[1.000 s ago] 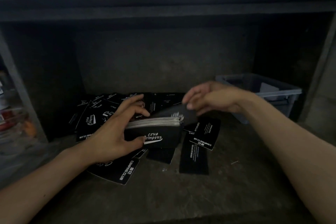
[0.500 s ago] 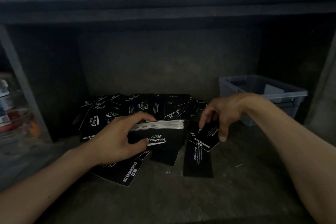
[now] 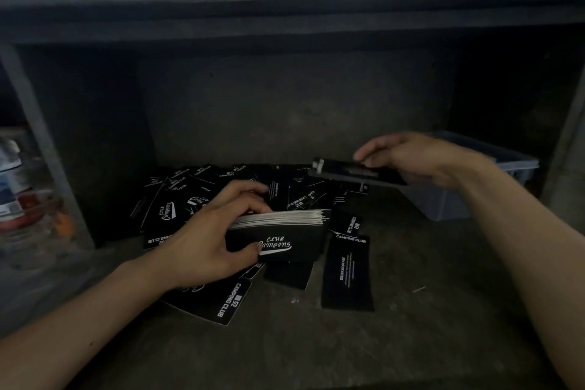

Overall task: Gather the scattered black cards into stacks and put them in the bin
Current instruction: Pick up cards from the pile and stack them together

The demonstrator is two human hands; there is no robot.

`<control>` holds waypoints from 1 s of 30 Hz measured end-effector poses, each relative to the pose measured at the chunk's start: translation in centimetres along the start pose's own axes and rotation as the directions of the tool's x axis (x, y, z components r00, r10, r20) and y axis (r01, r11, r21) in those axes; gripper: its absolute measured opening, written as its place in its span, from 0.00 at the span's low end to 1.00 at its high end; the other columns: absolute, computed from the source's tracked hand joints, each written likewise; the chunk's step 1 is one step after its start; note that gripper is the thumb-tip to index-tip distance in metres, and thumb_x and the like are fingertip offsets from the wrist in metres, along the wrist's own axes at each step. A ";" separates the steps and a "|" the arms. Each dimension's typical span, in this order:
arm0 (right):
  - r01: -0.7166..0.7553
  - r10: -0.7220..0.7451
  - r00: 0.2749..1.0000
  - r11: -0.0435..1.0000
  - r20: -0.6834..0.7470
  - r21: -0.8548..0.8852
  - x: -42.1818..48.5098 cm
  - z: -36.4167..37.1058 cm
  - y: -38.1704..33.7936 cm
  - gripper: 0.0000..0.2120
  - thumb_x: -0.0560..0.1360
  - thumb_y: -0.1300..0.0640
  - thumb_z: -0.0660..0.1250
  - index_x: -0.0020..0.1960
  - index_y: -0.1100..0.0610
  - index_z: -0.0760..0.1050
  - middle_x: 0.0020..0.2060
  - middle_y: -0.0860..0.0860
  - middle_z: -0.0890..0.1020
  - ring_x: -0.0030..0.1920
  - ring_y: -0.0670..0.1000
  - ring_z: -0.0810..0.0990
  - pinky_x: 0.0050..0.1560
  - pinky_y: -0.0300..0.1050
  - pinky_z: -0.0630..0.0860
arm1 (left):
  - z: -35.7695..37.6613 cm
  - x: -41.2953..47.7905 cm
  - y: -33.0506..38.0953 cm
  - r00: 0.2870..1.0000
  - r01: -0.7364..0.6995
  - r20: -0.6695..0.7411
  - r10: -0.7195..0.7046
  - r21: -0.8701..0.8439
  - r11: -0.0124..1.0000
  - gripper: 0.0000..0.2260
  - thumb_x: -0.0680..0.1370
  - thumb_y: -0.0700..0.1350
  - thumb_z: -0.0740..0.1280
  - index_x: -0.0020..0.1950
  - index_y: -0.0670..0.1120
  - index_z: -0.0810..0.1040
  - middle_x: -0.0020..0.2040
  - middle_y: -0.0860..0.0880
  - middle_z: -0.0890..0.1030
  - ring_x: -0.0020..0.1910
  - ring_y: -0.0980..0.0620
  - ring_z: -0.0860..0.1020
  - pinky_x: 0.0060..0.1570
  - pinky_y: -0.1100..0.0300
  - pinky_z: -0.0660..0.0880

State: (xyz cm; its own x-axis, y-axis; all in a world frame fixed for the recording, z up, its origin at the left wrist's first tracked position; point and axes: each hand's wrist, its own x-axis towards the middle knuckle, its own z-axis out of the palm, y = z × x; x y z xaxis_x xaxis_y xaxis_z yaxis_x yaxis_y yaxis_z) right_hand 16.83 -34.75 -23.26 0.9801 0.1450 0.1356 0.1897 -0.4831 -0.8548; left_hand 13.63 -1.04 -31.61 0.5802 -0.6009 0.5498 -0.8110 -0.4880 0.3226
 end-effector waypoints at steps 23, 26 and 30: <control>0.298 -0.185 0.947 0.810 0.262 -0.504 4.8 8.2 1.7 0.20 0.70 0.46 0.74 0.61 0.47 0.77 0.63 0.48 0.76 0.64 0.46 0.72 0.63 0.37 0.67 | -1.1 -0.2 -0.1 0.997 0.035 0.066 -0.034 -0.022 0.999 0.16 0.74 0.51 0.74 0.59 0.57 0.75 0.44 0.56 0.84 0.36 0.54 0.82 0.33 0.61 0.78; 0.159 -0.058 0.980 0.802 0.190 -0.575 3.9 5.5 2.1 0.15 0.70 0.47 0.74 0.55 0.43 0.78 0.54 0.47 0.80 0.51 0.45 0.78 0.49 0.36 0.72 | -1.2 -0.3 -0.1 0.997 0.021 0.074 -0.022 0.015 1.000 0.19 0.75 0.53 0.73 0.63 0.60 0.72 0.48 0.57 0.84 0.41 0.53 0.84 0.40 0.54 0.81; 0.110 -0.042 0.982 0.918 0.182 -0.381 2.8 3.8 2.0 0.15 0.73 0.58 0.69 0.56 0.43 0.81 0.58 0.45 0.80 0.59 0.44 0.77 0.63 0.41 0.72 | -0.8 -0.2 -0.2 0.998 -0.003 0.058 0.003 0.000 1.000 0.14 0.74 0.51 0.73 0.57 0.59 0.75 0.46 0.56 0.83 0.40 0.52 0.83 0.37 0.52 0.80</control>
State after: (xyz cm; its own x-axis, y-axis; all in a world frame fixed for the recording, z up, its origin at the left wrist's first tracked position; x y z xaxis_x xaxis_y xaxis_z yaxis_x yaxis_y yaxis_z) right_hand 19.72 -32.02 -26.52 0.9443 0.3196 0.0781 0.3039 -0.7563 -0.5794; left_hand 13.62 -0.29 -31.14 0.5811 -0.6379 0.5053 -0.8128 -0.4862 0.3209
